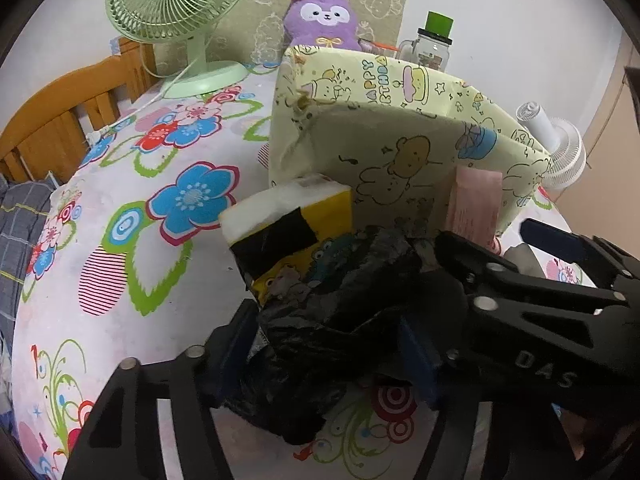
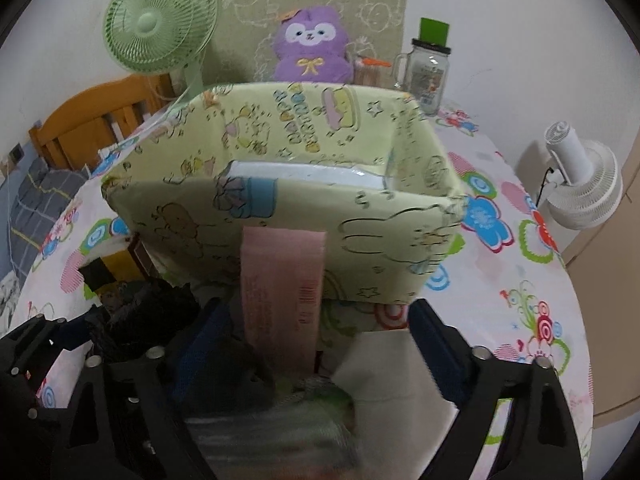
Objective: Organize soft objects
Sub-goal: 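Grasp the black plastic bag with the left tool while the right tool grasps the pink packet, then carry the black bag and pink packet into the basket with both tools, then open both tools to release the items inside the basket and withdraw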
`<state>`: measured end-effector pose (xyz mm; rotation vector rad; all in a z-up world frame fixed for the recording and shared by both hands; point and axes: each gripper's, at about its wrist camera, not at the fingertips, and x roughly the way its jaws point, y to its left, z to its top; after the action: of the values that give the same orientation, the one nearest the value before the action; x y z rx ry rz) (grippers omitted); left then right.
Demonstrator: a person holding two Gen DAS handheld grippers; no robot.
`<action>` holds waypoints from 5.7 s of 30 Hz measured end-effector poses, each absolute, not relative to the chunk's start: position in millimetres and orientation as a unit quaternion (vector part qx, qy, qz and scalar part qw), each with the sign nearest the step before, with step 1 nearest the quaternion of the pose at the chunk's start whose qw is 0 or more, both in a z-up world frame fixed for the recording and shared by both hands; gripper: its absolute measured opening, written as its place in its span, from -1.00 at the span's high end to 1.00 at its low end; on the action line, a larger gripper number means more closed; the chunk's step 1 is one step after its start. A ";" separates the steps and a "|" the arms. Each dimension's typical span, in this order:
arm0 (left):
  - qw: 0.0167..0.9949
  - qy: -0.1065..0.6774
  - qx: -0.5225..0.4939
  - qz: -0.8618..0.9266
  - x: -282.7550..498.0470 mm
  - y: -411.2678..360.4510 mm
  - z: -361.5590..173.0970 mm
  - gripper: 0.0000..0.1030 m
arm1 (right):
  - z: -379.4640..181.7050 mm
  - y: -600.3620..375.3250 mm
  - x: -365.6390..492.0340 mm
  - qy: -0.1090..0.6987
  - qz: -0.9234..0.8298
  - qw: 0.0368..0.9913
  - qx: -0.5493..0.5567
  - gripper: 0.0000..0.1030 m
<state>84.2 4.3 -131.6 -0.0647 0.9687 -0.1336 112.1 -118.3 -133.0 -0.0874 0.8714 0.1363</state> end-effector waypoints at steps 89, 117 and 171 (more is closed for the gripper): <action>0.939 0.325 -0.024 -0.111 79.6 -32.4 1.9 0.46 | -7.9 -155.6 73.0 0.281 0.038 0.959 -0.010 0.16; 0.942 0.320 -0.026 -0.095 145.0 -30.6 -5.0 0.46 | -9.8 -153.1 136.5 0.269 0.024 0.963 -0.003 0.15; 0.918 0.391 -0.043 -0.055 163.2 -13.3 -44.8 -0.54 | -63.2 -168.3 171.9 0.365 -0.013 0.931 0.013 -0.51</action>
<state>163.2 -13.3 -44.8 -0.0876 0.8049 -0.1130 171.9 -168.3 -63.2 0.0259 0.7473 -0.0266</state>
